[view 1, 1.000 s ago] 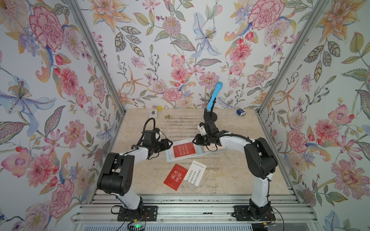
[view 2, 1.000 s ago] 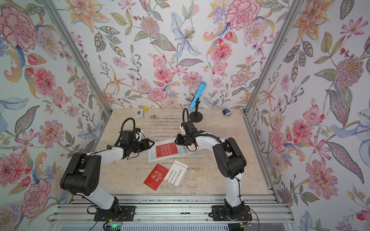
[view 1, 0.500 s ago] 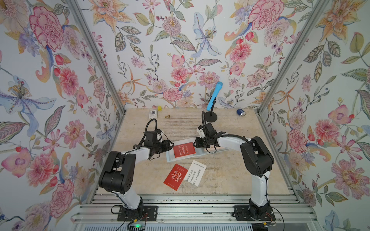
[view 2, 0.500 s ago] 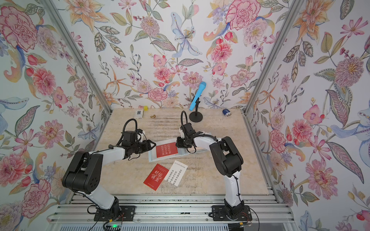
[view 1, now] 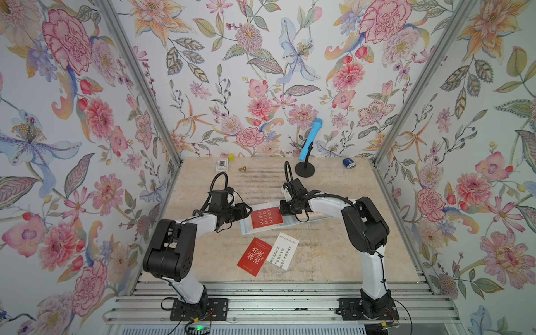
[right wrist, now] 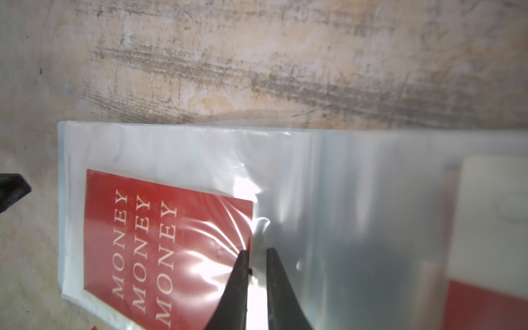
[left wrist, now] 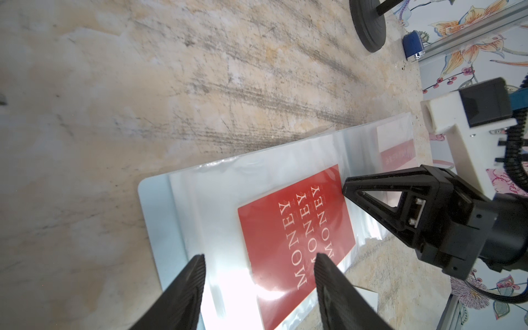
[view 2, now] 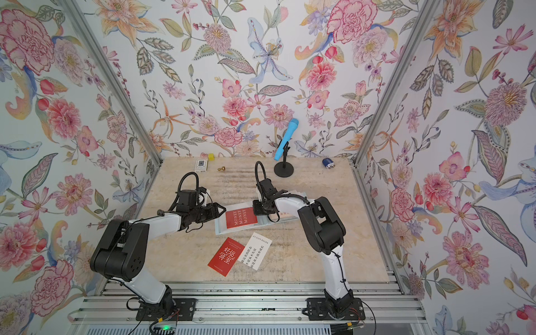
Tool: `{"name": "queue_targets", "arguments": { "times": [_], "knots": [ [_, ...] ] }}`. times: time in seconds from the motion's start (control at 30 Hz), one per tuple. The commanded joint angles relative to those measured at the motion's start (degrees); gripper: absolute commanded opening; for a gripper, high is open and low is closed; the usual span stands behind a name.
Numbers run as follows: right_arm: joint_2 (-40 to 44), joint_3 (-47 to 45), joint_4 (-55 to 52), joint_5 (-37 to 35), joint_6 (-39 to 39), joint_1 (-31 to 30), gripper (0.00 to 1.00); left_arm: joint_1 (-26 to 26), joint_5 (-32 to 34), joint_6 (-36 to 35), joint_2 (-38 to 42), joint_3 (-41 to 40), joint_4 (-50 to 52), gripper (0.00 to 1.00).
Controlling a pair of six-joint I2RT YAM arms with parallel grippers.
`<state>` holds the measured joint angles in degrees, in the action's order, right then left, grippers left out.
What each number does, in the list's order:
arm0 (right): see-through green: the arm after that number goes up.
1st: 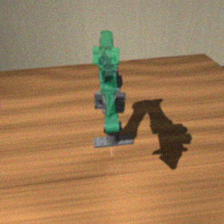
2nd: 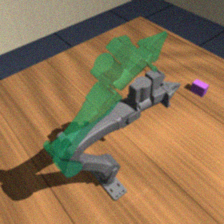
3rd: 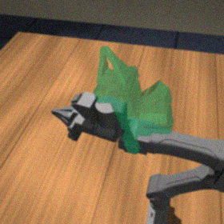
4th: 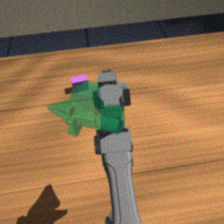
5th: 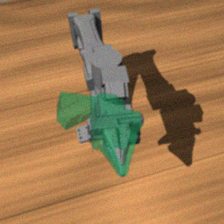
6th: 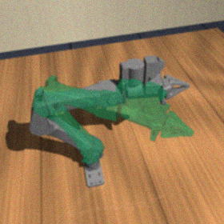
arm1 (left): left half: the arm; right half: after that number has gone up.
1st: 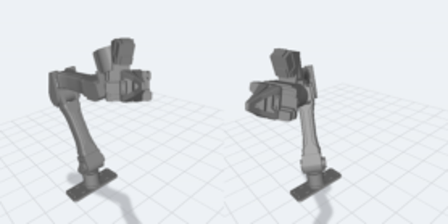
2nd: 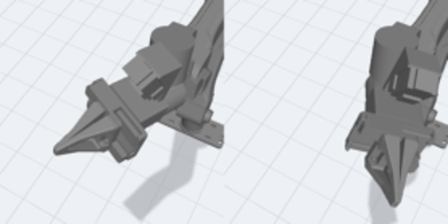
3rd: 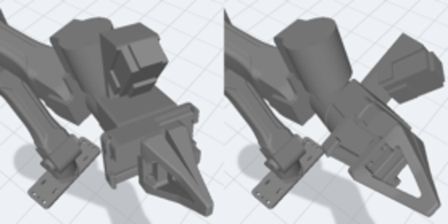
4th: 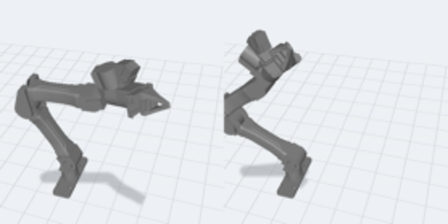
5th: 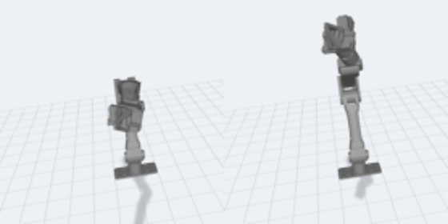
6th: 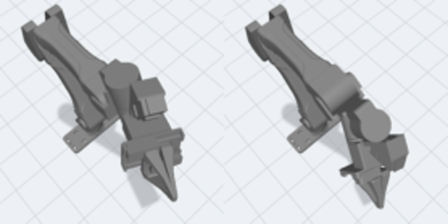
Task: Place the photos into the photo albums
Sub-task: Move the photo album to the center of the board.
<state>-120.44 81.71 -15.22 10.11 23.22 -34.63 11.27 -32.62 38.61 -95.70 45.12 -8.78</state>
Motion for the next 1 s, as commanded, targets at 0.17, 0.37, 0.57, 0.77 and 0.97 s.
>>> {"name": "queue_targets", "arguments": {
  "times": [0.17,0.37,0.57,0.77,0.97],
  "knots": [
    [-2.1,-1.7,-5.0,-3.1,0.1,0.9,0.04,0.4,0.5,0.5,-0.9,-0.6,-1.4,0.64],
    [-2.3,-1.8,-4.9,-2.7,0.7,0.9,0.0,0.4,0.5,0.3,-0.8,-0.8,-1.4,0.64],
    [0.1,-3.1,-3.0,-1.1,1.8,1.2,0.0,0.5,0.8,0.2,-0.4,-1.2,-1.4,0.64],
    [0.7,-3.8,-1.5,-0.8,2.6,2.1,0.0,0.4,0.7,0.5,-0.3,-1.4,-1.6,0.64],
    [-1.5,-4.3,-1.6,-2.0,2.3,2.2,0.0,0.4,0.5,0.8,-0.1,-1.5,-1.8,0.64]
  ]
}}
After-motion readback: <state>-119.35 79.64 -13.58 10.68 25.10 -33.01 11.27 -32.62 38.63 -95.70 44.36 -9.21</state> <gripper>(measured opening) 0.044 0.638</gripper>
